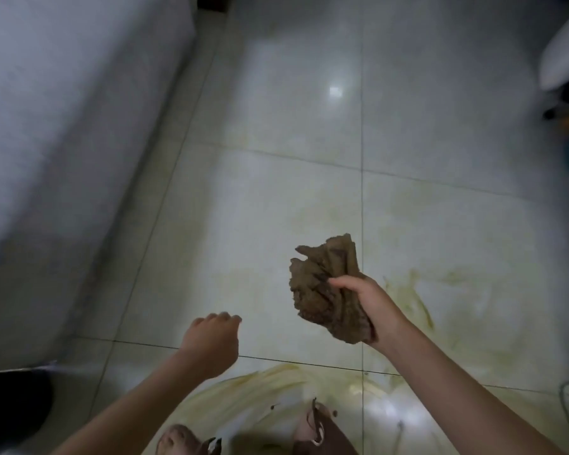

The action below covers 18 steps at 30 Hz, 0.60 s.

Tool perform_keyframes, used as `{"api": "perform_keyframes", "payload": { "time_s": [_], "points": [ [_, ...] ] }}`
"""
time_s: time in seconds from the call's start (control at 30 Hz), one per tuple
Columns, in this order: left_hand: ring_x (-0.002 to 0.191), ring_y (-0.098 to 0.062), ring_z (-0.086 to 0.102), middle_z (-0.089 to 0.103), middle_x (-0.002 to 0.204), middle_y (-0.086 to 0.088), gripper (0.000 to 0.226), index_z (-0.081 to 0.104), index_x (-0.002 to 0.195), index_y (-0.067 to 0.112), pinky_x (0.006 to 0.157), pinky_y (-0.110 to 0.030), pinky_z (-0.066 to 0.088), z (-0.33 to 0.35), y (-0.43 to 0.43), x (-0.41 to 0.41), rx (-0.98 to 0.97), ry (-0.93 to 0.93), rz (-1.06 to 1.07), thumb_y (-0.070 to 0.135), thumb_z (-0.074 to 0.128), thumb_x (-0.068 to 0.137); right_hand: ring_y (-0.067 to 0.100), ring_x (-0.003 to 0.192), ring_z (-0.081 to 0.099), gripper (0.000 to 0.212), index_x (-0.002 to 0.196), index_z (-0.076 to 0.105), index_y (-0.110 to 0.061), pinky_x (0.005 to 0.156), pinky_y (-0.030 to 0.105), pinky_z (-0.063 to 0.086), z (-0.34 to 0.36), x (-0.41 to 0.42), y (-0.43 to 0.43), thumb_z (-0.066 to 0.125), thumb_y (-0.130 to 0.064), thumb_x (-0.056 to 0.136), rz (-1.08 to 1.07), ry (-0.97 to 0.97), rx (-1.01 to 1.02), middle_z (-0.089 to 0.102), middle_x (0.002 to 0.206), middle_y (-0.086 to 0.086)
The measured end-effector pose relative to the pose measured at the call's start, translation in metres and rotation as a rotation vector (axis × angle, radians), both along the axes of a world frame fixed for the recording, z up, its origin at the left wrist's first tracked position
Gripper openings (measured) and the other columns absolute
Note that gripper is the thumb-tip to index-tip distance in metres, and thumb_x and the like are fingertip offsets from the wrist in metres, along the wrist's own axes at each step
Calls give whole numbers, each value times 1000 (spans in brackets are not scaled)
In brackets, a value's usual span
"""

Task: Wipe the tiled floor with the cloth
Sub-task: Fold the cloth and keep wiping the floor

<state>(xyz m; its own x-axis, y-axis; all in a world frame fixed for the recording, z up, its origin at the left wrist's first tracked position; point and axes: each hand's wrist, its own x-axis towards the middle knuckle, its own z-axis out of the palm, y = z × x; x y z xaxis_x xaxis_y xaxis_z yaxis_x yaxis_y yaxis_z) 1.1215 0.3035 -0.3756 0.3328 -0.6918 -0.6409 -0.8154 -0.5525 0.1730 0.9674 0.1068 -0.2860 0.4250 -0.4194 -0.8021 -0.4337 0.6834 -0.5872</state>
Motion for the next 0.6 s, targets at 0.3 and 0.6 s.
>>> {"api": "perform_keyframes", "payload": {
  "time_s": [0.3, 0.6],
  "points": [
    [110, -19, 59, 62, 127, 0, 38, 52, 133, 26, 93, -30, 47, 246, -39, -41, -170, 222, 300, 27, 36, 98, 31, 80, 73, 25, 109, 69, -5, 55, 34, 56, 254, -63, -22, 56, -18, 92, -128, -104, -24, 73, 99, 17],
    [102, -28, 62, 64, 116, -15, 21, 61, 112, 12, 87, -36, 50, 395, -59, -92, -499, 635, 421, 12, 44, 100, 31, 77, 73, 31, 85, 79, -6, 57, 37, 58, 379, -141, 41, 50, -15, 94, -367, -286, -133, 74, 93, 17]
  ]
}}
